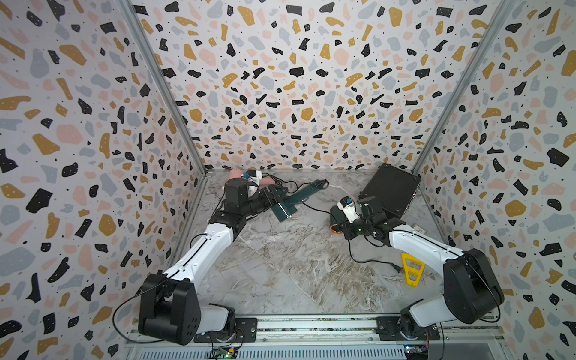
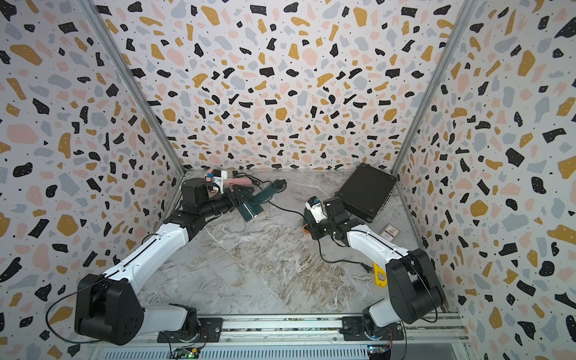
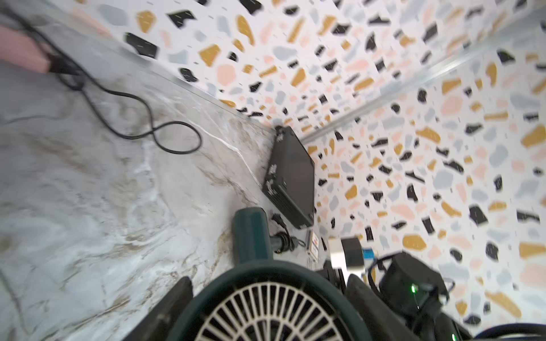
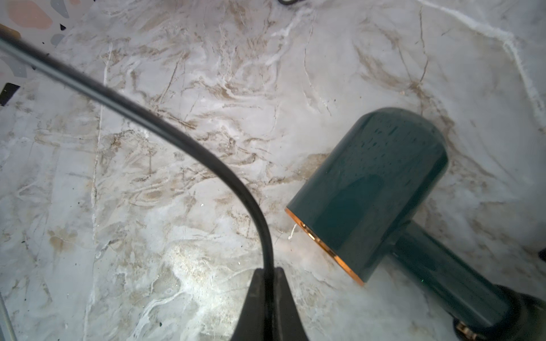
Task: Wrap the cord around the hair dryer
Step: Wrap the power cord around the hair dryer.
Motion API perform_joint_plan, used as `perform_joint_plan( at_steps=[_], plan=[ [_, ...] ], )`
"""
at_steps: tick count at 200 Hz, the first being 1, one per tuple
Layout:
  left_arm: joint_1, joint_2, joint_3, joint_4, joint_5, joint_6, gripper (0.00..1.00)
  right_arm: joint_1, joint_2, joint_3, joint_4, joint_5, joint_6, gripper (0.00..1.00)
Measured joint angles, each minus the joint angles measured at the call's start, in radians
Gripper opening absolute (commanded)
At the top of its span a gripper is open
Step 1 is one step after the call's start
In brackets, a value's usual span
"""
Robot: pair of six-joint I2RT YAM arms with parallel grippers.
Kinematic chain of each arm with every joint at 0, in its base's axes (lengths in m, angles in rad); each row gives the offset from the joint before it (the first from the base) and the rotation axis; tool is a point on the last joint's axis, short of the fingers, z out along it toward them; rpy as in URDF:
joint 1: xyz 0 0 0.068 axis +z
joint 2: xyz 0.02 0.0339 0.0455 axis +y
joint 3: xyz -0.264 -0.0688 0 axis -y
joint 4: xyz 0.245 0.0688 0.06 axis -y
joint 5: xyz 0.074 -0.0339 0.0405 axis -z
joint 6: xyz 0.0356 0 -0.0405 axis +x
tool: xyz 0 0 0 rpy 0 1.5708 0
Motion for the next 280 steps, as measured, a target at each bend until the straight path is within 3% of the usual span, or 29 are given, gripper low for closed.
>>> perform_joint_plan(
  at_steps=[23, 56, 116, 158, 223, 280],
  plan=[
    [0.036, 0.0, -0.043, -0.011, -0.14, -0.056, 0.0, 0.019, -0.019, -0.037, -0.01, 0.012, -0.004, 0.0],
    [0.034, 0.0, -0.043, -0.076, -0.346, -0.034, 0.0, 0.044, -0.095, -0.08, -0.045, 0.046, -0.014, 0.0],
    [0.009, 0.013, 0.002, -0.22, -0.679, 0.161, 0.0, 0.122, -0.142, -0.056, -0.15, 0.091, -0.028, 0.0],
    [-0.058, 0.112, 0.045, -0.237, -0.851, 0.278, 0.0, 0.211, -0.149, 0.089, -0.313, 0.117, -0.069, 0.0],
    [-0.13, 0.237, 0.113, -0.288, -0.922, 0.436, 0.0, 0.277, -0.185, 0.314, -0.458, 0.14, -0.167, 0.0],
    [-0.192, 0.271, 0.212, -0.364, -0.805, 0.631, 0.0, 0.277, -0.12, 0.515, -0.465, 0.161, -0.223, 0.0]
  ],
)
